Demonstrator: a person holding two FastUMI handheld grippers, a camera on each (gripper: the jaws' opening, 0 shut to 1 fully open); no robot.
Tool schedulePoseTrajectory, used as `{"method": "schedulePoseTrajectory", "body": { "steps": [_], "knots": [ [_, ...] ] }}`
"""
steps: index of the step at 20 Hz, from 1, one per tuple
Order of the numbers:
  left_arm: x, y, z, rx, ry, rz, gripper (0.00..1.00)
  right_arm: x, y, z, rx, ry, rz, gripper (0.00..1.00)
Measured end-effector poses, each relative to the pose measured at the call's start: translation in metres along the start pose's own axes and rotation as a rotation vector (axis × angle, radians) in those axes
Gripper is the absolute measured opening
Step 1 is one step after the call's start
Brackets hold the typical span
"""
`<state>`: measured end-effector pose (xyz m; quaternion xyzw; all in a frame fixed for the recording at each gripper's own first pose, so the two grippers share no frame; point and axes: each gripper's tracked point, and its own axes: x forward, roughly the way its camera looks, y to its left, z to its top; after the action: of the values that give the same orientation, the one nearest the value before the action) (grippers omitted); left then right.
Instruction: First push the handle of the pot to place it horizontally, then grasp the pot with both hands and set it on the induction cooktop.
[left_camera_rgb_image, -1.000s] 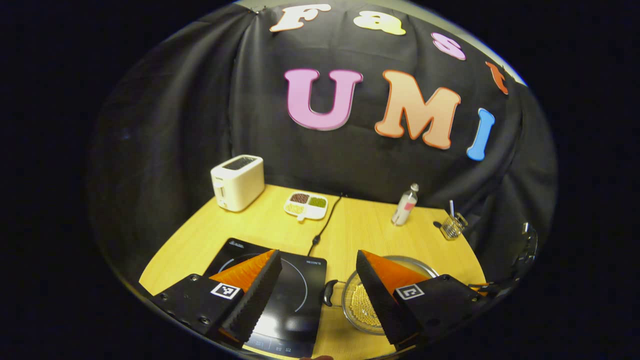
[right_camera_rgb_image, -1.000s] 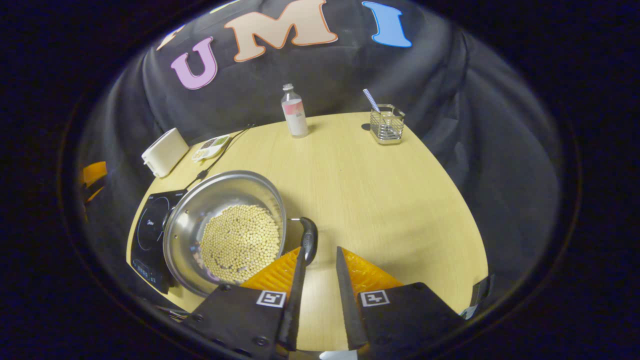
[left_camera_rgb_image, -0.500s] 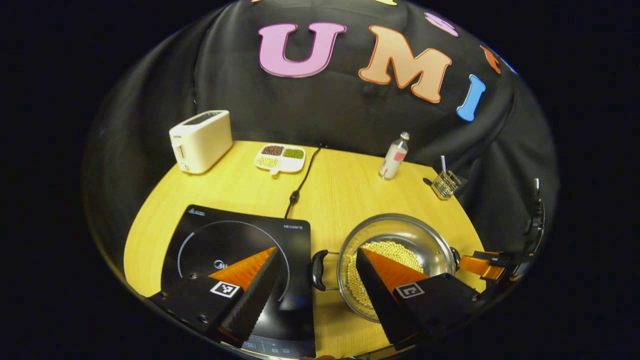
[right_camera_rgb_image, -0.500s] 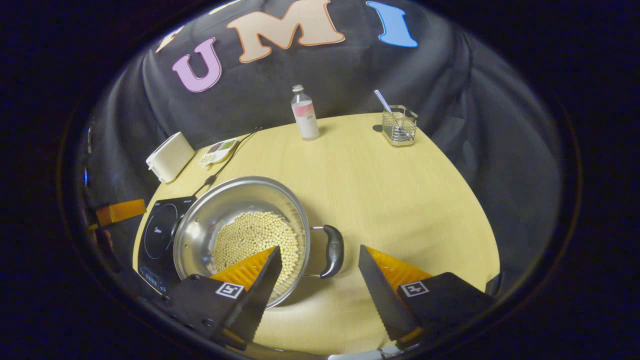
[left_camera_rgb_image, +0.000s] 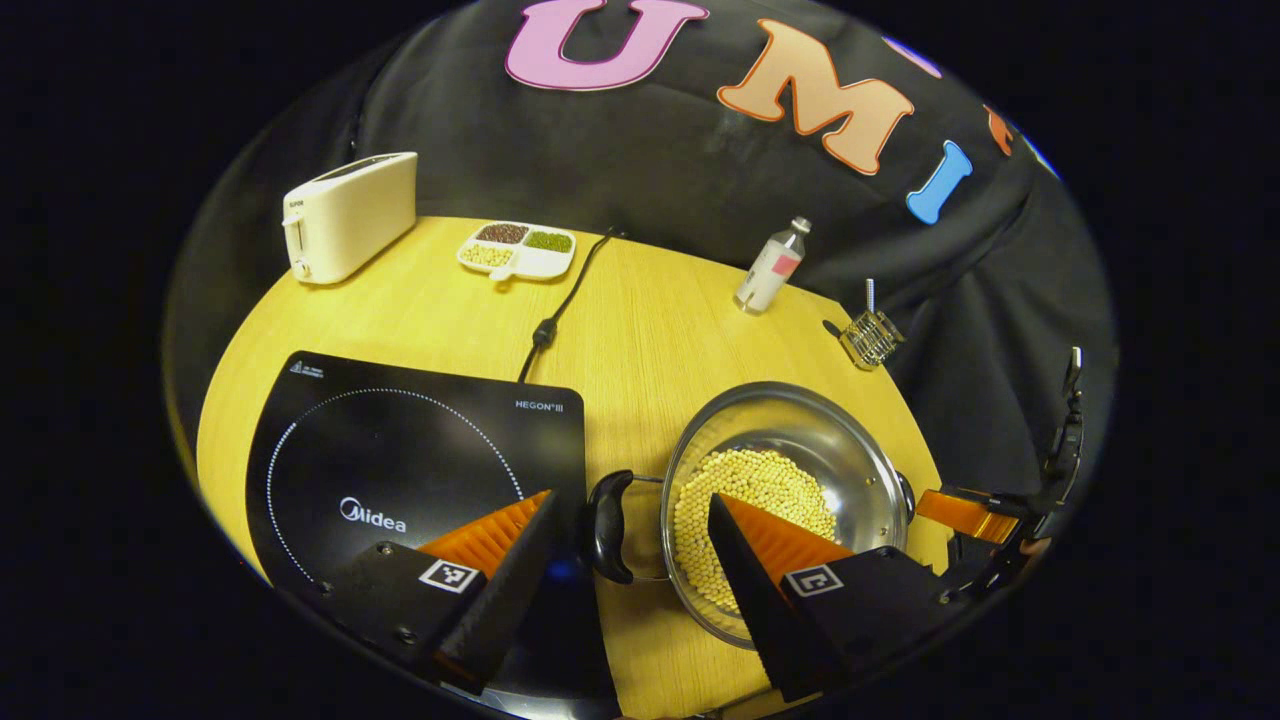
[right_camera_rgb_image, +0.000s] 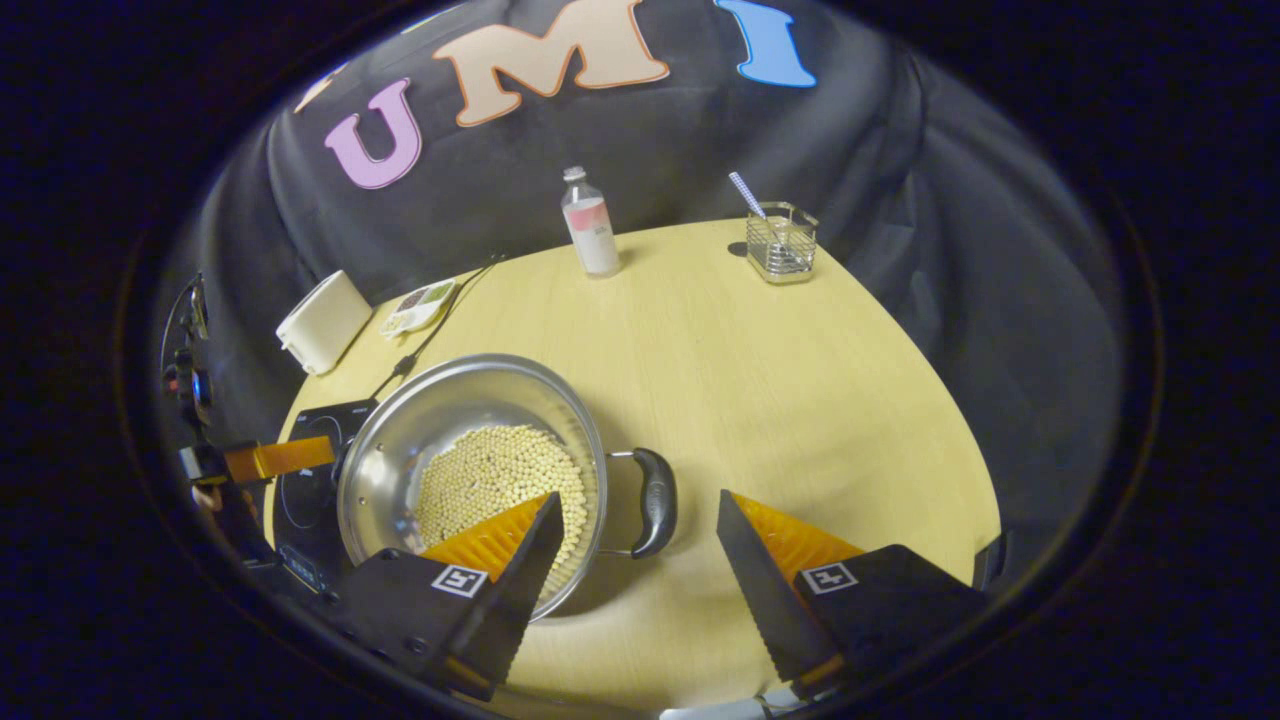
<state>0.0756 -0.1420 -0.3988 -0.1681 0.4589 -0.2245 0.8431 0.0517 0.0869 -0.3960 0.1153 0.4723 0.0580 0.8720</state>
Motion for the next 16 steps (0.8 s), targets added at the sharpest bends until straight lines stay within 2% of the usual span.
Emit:
{"method": "schedulePoseTrajectory", "body": {
  "steps": [1,5,7,8,9,11,12,13,14,15,16],
  "knots": [
    [0.002,-0.001,0.000,0.002,0.005,-0.003,0.96,0.001,0.000,0.000,0.004,0.002,-0.003,0.94],
    [0.010,-0.004,-0.003,0.027,0.015,-0.010,0.89,0.006,0.003,0.000,0.004,0.013,-0.001,0.94],
    [0.014,-0.002,-0.005,0.047,0.023,-0.005,0.86,0.008,0.005,-0.001,0.000,0.020,-0.003,0.98],
    [0.016,0.000,-0.006,0.049,0.026,0.001,0.86,0.008,0.005,-0.002,-0.004,0.022,-0.004,0.94],
    [0.017,0.001,-0.009,0.045,0.033,0.009,0.84,0.009,0.005,-0.002,-0.006,0.024,-0.005,0.98],
    [0.021,0.003,-0.017,0.029,0.053,0.024,0.80,0.011,0.005,-0.003,-0.012,0.027,-0.008,0.98],
    [0.021,0.003,-0.019,0.029,0.062,0.036,0.79,0.013,0.005,-0.003,-0.014,0.029,-0.009,0.94],
    [0.022,0.004,-0.016,0.036,0.042,0.042,0.79,0.013,0.005,-0.003,-0.013,0.033,-0.010,0.94],
    [0.022,0.005,-0.018,0.037,0.049,0.052,0.83,0.015,0.005,-0.004,-0.012,0.036,-0.012,0.98],
    [0.022,0.007,-0.020,0.038,0.056,0.071,0.76,0.016,0.004,-0.003,-0.011,0.037,-0.013,0.94],
    [0.023,0.010,-0.018,0.040,0.049,0.090,0.74,0.018,0.005,-0.004,-0.011,0.039,-0.015,0.94]
  ]
}}
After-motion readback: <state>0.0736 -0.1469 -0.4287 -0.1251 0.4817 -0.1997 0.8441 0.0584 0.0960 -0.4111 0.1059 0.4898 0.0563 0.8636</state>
